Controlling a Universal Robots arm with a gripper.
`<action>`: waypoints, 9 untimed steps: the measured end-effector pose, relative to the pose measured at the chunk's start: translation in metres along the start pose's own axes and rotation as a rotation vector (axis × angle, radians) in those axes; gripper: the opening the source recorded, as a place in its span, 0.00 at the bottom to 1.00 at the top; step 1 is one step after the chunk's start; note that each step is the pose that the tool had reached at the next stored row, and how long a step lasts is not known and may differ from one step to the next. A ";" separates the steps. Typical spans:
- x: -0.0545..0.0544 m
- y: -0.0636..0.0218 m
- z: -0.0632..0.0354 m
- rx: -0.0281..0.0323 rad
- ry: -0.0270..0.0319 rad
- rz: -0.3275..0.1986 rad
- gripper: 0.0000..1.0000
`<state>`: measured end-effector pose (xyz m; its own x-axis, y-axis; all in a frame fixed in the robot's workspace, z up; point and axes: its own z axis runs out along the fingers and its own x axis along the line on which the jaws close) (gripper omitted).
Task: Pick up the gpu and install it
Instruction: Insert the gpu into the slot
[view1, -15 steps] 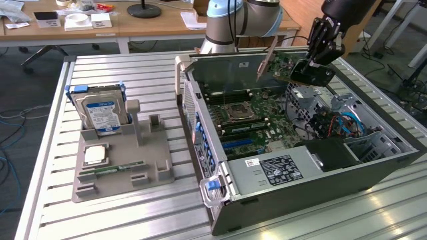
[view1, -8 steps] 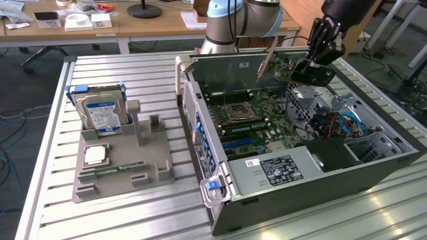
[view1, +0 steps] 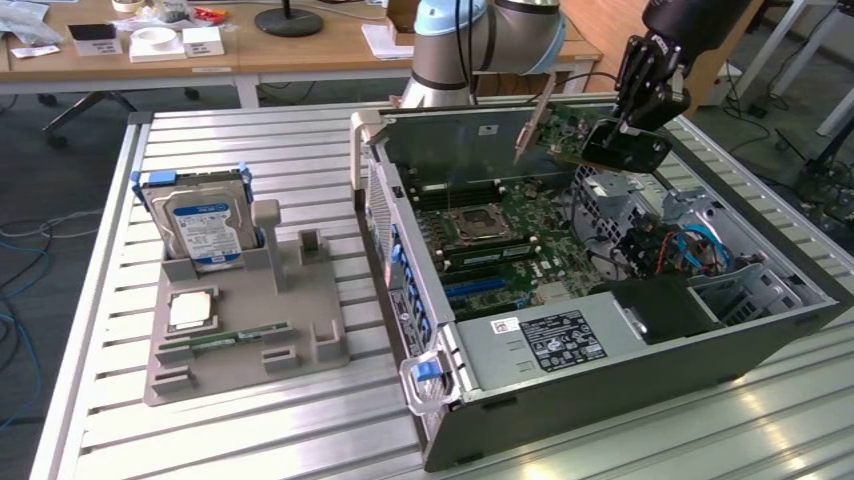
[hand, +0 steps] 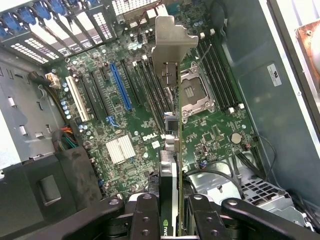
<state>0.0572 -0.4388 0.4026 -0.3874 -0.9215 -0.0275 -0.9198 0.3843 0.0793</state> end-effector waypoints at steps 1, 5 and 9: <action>0.000 0.0000 0.0000 0.0000 0.0000 0.000 0.27; 0.000 0.0000 0.0000 0.0000 0.0000 0.000 0.27; 0.000 0.0000 0.0000 0.0000 0.0000 0.000 0.27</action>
<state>0.0571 -0.4388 0.4026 -0.3874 -0.9215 -0.0275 -0.9198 0.3843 0.0793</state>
